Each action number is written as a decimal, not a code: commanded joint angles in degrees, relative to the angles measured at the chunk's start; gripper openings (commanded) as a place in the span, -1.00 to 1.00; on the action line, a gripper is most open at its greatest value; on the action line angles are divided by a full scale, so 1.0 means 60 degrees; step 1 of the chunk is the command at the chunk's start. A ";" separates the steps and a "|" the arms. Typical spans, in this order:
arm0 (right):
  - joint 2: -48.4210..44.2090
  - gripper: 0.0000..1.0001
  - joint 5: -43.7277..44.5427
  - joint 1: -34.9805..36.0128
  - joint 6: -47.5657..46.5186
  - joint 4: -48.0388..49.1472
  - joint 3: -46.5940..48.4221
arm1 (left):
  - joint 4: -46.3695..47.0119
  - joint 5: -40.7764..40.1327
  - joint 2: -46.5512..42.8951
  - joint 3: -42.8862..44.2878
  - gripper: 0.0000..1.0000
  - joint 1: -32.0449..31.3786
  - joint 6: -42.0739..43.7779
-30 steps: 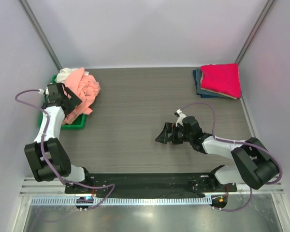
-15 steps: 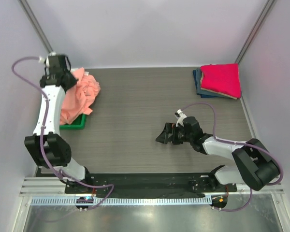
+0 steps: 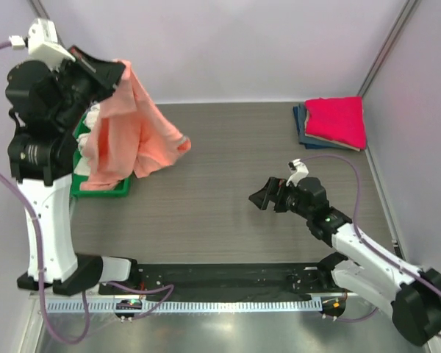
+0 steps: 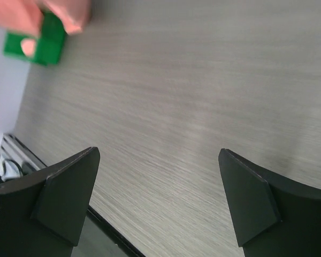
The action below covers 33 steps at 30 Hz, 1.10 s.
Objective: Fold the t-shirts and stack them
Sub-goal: Move the tshirt to the center of the board
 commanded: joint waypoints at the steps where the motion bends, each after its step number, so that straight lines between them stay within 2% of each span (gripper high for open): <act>1: -0.1619 0.99 0.1420 -0.0071 -0.0458 -0.1808 0.1346 | 0.1244 0.2201 -0.1010 -0.1914 -1.00 -0.0023 -0.0056; 2: -0.1843 0.99 0.1597 -0.0057 -0.0647 -0.2029 0.1783 | 0.1302 0.2409 -0.1190 -0.2948 -1.00 -0.0023 -0.0070; 6: -0.2022 0.99 0.1466 -0.0057 -0.0956 -0.3183 0.3220 | 0.2045 0.3056 -0.1806 -0.4977 -0.99 -0.0184 -0.0696; 7: -0.1949 0.99 0.1583 -0.0057 -0.1000 -0.3420 0.3498 | 0.2485 0.3143 -0.1836 -0.5270 -1.00 -0.0344 -0.0918; 8: -0.1803 0.99 0.1744 -0.0071 -0.1030 -0.3582 0.4009 | 0.2910 0.3231 -0.1633 -0.5418 -0.99 -0.0969 -0.1079; 9: -0.1772 0.99 0.1948 -0.0057 -0.1117 -0.3772 0.4202 | 0.3306 0.3145 -0.1384 -0.5173 -0.99 -0.1367 -0.1241; 10: -0.1758 0.99 0.1950 -0.0071 -0.1161 -0.3788 0.4378 | 0.3368 0.2999 -0.1106 -0.4910 -1.00 -0.2328 -0.1228; 11: -0.1728 0.99 0.2284 -0.0057 -0.1191 -0.3803 0.4627 | 0.3441 0.2896 -0.0263 -0.4472 -0.99 -0.2860 -0.1126; 12: -0.1670 0.99 0.2621 -0.0057 -0.1205 -0.3890 0.4789 | 0.3427 0.2764 0.0181 -0.3525 -1.00 -0.3358 -0.1023; 13: -0.1626 0.99 0.2798 -0.0057 -0.1293 -0.4007 0.4979 | 0.3398 0.2676 0.0722 -0.2906 -0.99 -0.4335 -0.0834; 16: -0.1552 0.99 0.4027 -0.0072 -0.1498 -0.4855 0.5770 | 0.2682 0.1944 0.2671 -0.0503 -1.00 -0.5716 -0.0496; 19: -0.1844 0.99 0.5433 -0.0072 -0.1645 -0.5779 0.6474 | 0.2490 0.1812 0.4006 0.0524 -0.99 -0.6364 -0.0670; 22: -0.2224 0.99 0.6196 -0.0072 -0.1601 -0.6599 0.6855 | 0.2431 0.1183 0.4375 0.0032 -0.94 -0.6673 -0.0656; 23: -0.2313 0.99 0.6257 -0.0072 -0.1514 -0.6978 0.6914 | 0.2619 0.1109 0.4346 -0.0841 -0.82 -0.6717 -0.0714; 24: -0.2430 0.99 0.6257 -0.0086 -0.1470 -0.7112 0.6885 | 0.2723 0.1137 0.4317 -0.1284 -0.43 -0.6732 -0.0758; 26: -0.2781 0.99 0.6097 -0.0072 -0.1207 -0.7434 0.6580 | 0.2986 0.1327 0.4243 -0.2628 0.16 -0.6791 -0.0803; 27: -0.2899 0.99 0.5995 -0.0072 -0.1075 -0.7494 0.6403 | 0.2988 0.1386 0.4200 -0.3028 0.55 -0.6834 -0.0730; 28: -0.3089 0.99 0.5906 -0.0072 -0.0943 -0.7538 0.6199 | 0.2988 0.1372 0.4025 -0.3366 0.71 -0.6893 -0.0642; 30: -0.3193 0.99 0.5614 -0.0072 -0.0431 -0.7568 0.5482 | 0.2973 0.1066 0.3615 -0.4493 0.90 -0.6894 -0.0466; 33: -0.2974 0.99 0.4955 -0.0072 0.0343 -0.7495 0.4383 | 0.2477 -0.0207 0.2678 -0.5475 0.99 -0.6704 -0.0233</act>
